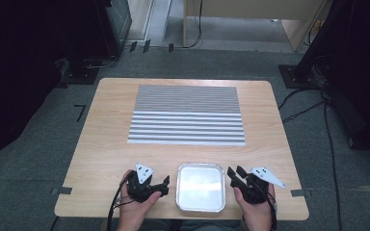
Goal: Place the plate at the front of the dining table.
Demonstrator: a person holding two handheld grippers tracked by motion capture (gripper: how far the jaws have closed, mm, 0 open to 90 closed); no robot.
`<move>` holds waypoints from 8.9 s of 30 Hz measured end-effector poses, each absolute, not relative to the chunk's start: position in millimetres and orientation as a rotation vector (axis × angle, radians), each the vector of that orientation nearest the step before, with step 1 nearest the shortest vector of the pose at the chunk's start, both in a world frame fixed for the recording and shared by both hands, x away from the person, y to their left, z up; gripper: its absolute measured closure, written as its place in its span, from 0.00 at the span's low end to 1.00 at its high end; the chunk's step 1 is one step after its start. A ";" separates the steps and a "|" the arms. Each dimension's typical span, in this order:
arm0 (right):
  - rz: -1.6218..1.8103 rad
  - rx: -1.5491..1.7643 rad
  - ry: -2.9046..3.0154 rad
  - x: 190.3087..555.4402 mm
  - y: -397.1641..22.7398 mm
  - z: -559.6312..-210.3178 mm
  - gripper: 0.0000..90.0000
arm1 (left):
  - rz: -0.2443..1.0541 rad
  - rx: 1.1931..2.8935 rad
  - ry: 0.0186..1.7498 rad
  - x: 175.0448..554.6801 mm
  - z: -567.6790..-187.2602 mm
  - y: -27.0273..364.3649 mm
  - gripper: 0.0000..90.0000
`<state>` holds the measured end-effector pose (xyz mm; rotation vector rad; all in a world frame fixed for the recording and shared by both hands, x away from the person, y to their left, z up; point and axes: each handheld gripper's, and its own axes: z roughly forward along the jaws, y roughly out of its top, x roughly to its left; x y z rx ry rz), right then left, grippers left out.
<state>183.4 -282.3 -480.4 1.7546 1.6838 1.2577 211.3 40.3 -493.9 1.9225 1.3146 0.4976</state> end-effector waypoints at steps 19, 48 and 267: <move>1.156 1.873 1.812 183.4 -266.4 -489.1 0.83 | 0.449 1.930 1.256 197.4 -488.8 14.5 0.23; 1.041 1.836 1.769 181.3 -246.3 -498.9 0.97 | 0.398 1.977 1.258 181.3 -500.3 -18.0 0.63; 1.216 1.813 1.630 238.3 -224.2 -461.9 1.00 | 0.396 1.537 1.478 250.5 -469.6 3.4 0.99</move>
